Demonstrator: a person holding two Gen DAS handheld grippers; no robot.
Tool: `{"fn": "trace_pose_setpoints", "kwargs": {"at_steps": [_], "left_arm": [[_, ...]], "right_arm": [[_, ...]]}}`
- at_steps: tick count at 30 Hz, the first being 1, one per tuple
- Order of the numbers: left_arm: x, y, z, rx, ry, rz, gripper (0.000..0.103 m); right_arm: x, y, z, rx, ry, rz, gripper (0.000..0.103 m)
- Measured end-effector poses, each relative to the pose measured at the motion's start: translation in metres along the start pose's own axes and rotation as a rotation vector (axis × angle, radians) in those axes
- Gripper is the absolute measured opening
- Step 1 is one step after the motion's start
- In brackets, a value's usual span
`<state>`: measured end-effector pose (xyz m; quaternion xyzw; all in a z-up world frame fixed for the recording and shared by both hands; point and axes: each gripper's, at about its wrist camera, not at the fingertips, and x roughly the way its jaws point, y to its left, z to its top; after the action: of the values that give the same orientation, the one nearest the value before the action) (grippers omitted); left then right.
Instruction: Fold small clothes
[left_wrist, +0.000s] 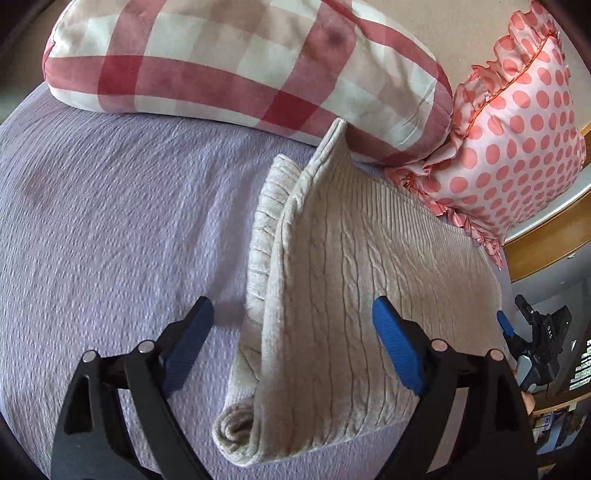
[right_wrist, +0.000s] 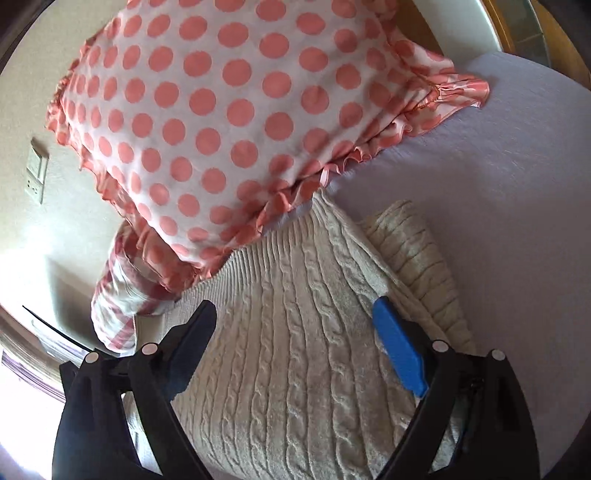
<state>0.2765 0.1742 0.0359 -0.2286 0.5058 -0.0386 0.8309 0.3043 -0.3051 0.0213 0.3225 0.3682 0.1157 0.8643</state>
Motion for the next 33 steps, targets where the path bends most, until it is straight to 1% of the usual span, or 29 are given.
{"fn": "trace_pose_setpoints", "kwargs": {"at_steps": [2, 3, 4, 5, 6, 7, 8, 9, 11, 13, 15, 17, 19, 21, 23, 26, 29, 31, 33], "left_arm": [[0.002, 0.000, 0.002, -0.015, -0.002, -0.018, 0.086], [0.003, 0.001, 0.002, -0.029, -0.003, -0.033, 0.082], [0.004, 0.002, 0.003, -0.048, 0.003, -0.060, 0.065], [0.006, 0.006, 0.003, -0.074, 0.016, -0.083, 0.046], [0.006, 0.009, 0.002, -0.099, 0.011, -0.072, 0.039], [0.006, 0.011, 0.002, -0.117, 0.007, -0.069, 0.022], [0.007, 0.014, 0.001, -0.134, 0.015, -0.100, 0.016], [0.007, 0.017, 0.001, -0.155, 0.016, -0.121, 0.015], [0.003, 0.014, 0.002, -0.160, 0.015, -0.130, 0.013], [-0.006, 0.004, 0.003, -0.149, -0.005, -0.131, 0.013], [-0.018, -0.013, 0.007, -0.140, -0.029, -0.162, 0.012], [-0.032, -0.044, 0.014, -0.106, -0.065, -0.190, 0.012], [-0.043, -0.087, 0.022, -0.044, -0.090, -0.191, 0.012], [-0.046, -0.134, 0.028, 0.012, -0.097, -0.210, 0.012], [-0.040, -0.185, 0.031, 0.066, -0.093, -0.247, 0.012], [-0.010, -0.261, 0.022, 0.147, -0.044, -0.294, 0.012], [0.042, -0.325, 0.001, 0.204, 0.055, -0.351, 0.012], [0.084, -0.357, -0.018, 0.219, 0.138, -0.374, 0.012], [0.121, -0.377, -0.037, 0.230, 0.222, -0.363, 0.012]], "right_arm": [[-0.013, 0.001, 0.001, -0.005, -0.067, 0.011, 0.090], [-0.016, 0.001, 0.001, -0.001, -0.082, 0.015, 0.092], [-0.016, -0.001, 0.001, 0.010, -0.084, 0.025, 0.092], [-0.016, -0.003, 0.001, 0.022, -0.077, 0.036, 0.092], [-0.015, -0.005, 0.001, 0.033, -0.068, 0.040, 0.092], [-0.013, -0.007, 0.001, 0.040, -0.058, 0.044, 0.092], [-0.012, -0.007, 0.001, 0.045, -0.051, 0.052, 0.092], [-0.012, -0.007, 0.001, 0.047, -0.048, 0.060, 0.092], [-0.017, -0.006, 0.001, 0.044, -0.057, 0.075, 0.092], [-0.022, -0.006, 0.002, 0.044, -0.073, 0.098, 0.092], [-0.027, -0.006, 0.003, 0.048, -0.091, 0.114, 0.092], [-0.033, -0.008, 0.005, 0.064, -0.110, 0.136, 0.092], [-0.040, -0.012, 0.007, 0.094, -0.133, 0.163, 0.092], [-0.047, -0.017, 0.009, 0.115, -0.160, 0.183, 0.092], [-0.055, -0.021, 0.012, 0.128, -0.191, 0.191, 0.092], [-0.067, -0.031, 0.019, 0.145, -0.240, 0.185, 0.092], [-0.079, -0.049, 0.025, 0.176, -0.285, 0.176, 0.092], [-0.084, -0.061, 0.029, 0.197, -0.303, 0.155, 0.092], [-0.088, -0.069, 0.034, 0.208, -0.314, 0.141, 0.092]]}}
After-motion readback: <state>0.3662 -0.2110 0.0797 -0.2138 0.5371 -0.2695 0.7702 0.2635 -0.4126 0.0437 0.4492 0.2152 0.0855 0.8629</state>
